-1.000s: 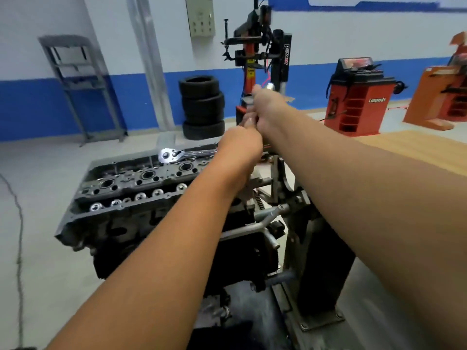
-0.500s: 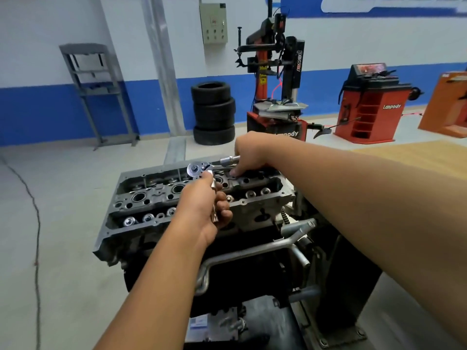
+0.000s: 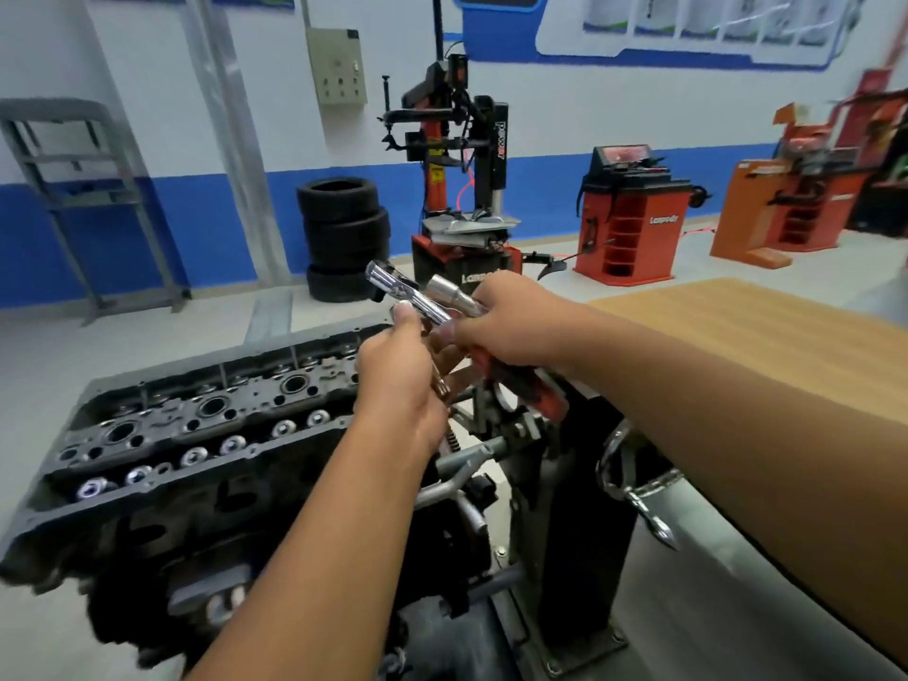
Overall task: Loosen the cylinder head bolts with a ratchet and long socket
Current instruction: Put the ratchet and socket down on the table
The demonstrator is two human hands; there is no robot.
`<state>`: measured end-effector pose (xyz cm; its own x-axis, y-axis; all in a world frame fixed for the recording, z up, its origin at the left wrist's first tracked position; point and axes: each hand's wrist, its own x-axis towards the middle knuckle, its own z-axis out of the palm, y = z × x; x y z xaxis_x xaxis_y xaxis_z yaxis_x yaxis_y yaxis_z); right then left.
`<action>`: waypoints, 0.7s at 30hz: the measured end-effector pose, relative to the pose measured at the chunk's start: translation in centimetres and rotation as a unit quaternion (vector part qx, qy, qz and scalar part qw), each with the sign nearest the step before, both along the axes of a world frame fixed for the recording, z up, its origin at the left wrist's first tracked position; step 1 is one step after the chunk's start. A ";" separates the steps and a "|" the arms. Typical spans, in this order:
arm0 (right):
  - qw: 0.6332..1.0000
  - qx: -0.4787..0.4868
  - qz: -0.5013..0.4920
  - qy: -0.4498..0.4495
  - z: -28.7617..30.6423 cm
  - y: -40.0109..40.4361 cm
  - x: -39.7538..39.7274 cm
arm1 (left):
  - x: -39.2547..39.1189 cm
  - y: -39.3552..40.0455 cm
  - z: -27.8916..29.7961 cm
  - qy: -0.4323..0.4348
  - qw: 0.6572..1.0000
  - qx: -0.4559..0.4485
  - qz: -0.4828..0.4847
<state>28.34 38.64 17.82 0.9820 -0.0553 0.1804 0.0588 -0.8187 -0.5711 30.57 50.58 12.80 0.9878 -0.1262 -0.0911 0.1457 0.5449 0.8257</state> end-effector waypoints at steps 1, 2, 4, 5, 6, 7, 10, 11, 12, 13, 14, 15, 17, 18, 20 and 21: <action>0.998 0.059 -0.031 0.001 -0.4 -1.8 -2.0 | -0.9 -2.6 0.3 -0.004 0.999 -0.015 -0.029; 0.992 0.105 -0.065 -0.005 -0.8 -3.8 -4.1 | -2.1 -5.3 0.4 -0.005 0.998 -0.029 -0.058; 0.980 0.140 -0.135 -0.029 -2.1 -7.8 -8.3 | -4.8 -11.1 -0.1 -0.005 0.993 -0.045 -0.108; 0.973 0.160 -0.164 -0.031 -2.9 -9.9 -10.6 | -6.4 -13.9 -0.6 -0.004 0.990 -0.040 -0.134; 0.960 0.205 -0.188 -0.029 -3.8 -12.2 -13.0 | -8.0 -16.8 -1.1 -0.004 0.986 -0.027 -0.165; 0.936 0.278 -0.213 -0.029 -4.8 -14.7 -15.5 | -9.7 -19.7 -1.6 -0.003 0.979 -0.009 -0.202; 0.824 0.472 -0.309 -0.058 -6.9 -22.2 -23.8 | -15.2 -27.8 -3.1 -0.003 0.942 0.064 -0.329; 0.792 0.493 -0.352 -0.074 -7.4 -24.5 -26.6 | -17.2 -30.3 -3.9 -0.014 0.924 0.097 -0.370; 0.767 0.501 -0.391 -0.085 -8.0 -26.7 -29.4 | -19.4 -32.7 -4.8 -0.029 0.902 0.130 -0.410; 0.746 0.508 -0.421 -0.089 -8.6 -28.6 -32.1 | -21.7 -35.0 -5.7 -0.044 0.878 0.156 -0.451; 0.725 0.521 -0.442 -0.088 -9.2 -30.3 -34.4 | -24.1 -37.0 -6.6 -0.053 0.852 0.176 -0.489; 0.703 0.536 -0.459 -0.089 -9.8 -31.8 -36.4 | -26.3 -39.0 -7.4 -0.059 0.827 0.193 -0.525; 0.666 0.550 -0.495 -0.088 -10.8 -34.2 -39.8 | -30.3 -42.4 -8.8 -0.068 0.790 0.226 -0.566; 0.652 0.552 -0.511 -0.090 -11.3 -35.3 -41.1 | -31.9 -43.9 -9.5 -0.073 0.783 0.242 -0.569; 0.630 0.554 -0.535 -0.099 -12.1 -37.4 -43.2 | -34.1 -46.6 -10.4 -0.091 0.782 0.276 -0.552; 0.621 0.554 -0.546 -0.098 -12.6 -38.2 -44.0 | -34.7 -47.6 -10.9 -0.105 0.782 0.295 -0.539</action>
<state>-15.65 0.47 5.23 0.2148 -0.8656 -0.4523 -0.0287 0.4573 -0.8889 -4.12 3.00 1.87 0.3368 -0.8932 -0.2979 0.0856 -0.2860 0.9544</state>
